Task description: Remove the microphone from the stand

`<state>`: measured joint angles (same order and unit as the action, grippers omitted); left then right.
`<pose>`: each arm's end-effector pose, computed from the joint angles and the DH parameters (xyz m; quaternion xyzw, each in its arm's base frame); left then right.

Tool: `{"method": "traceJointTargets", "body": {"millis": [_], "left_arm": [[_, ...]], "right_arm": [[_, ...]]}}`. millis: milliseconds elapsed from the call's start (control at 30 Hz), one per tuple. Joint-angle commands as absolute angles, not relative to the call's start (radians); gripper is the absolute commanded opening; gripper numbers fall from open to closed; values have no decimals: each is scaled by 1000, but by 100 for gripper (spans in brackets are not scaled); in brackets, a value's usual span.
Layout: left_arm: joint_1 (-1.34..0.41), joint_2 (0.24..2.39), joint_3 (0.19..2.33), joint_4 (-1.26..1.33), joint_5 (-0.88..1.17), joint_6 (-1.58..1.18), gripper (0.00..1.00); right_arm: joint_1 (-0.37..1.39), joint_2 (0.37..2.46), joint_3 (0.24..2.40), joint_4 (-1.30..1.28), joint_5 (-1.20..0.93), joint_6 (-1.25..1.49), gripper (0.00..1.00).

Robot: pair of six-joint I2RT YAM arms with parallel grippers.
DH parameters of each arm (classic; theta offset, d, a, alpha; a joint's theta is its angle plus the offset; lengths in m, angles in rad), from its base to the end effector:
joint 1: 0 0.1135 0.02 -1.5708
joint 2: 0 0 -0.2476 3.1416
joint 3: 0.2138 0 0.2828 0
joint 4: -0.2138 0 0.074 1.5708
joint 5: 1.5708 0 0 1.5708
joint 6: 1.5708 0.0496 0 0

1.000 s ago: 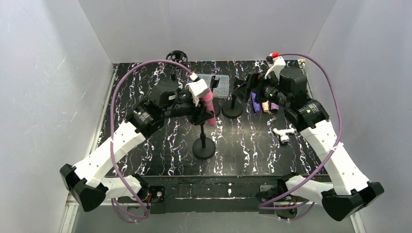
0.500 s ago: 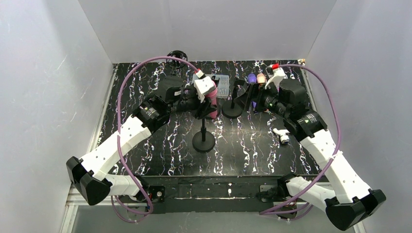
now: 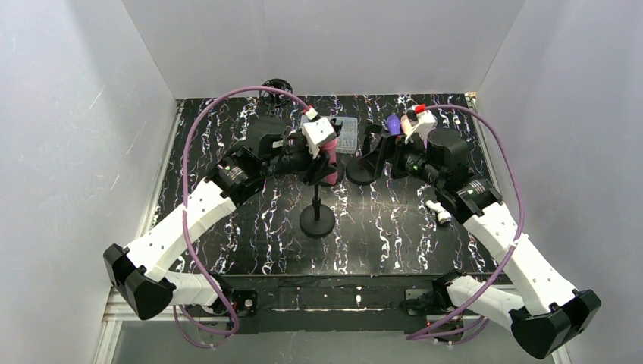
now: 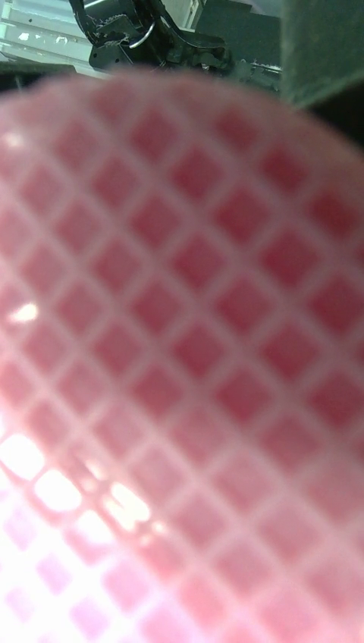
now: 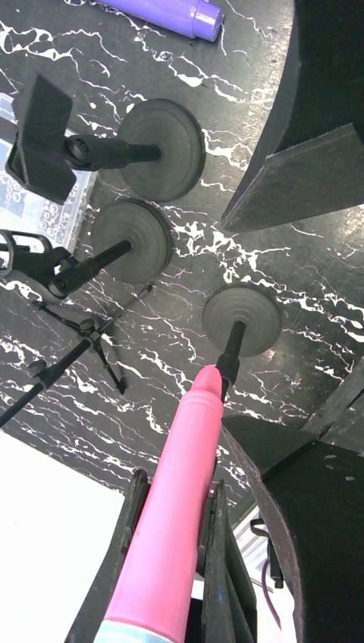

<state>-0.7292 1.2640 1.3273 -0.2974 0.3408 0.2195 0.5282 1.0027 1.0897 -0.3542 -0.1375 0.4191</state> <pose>0.2385 -0.2354 0.3989 0.4468 0.6401 -0.2828 0.5574 0.2347 0.1448 0.3735 -0.0848 0.7897 0.3246 0.5136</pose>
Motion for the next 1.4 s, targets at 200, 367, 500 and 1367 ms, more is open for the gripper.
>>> {"method": "traceJointTargets", "body": {"millis": [200,367,500,1367], "left_arm": [[-716,1247,1375,-310,303,232,70],[-713,1226,1372,-307,293,222,87],[-706,1205,1379,-328,287,221,95],[-511,984,1218,-327,562,122,98]], "right_arm": [[550,1024,1170,-243,-150,396,100],[563,1033,1187,-216,-161,384,100],[578,1037,1192,-188,-182,361,100],[887,1104,1259,-64,31,132,100]]}}
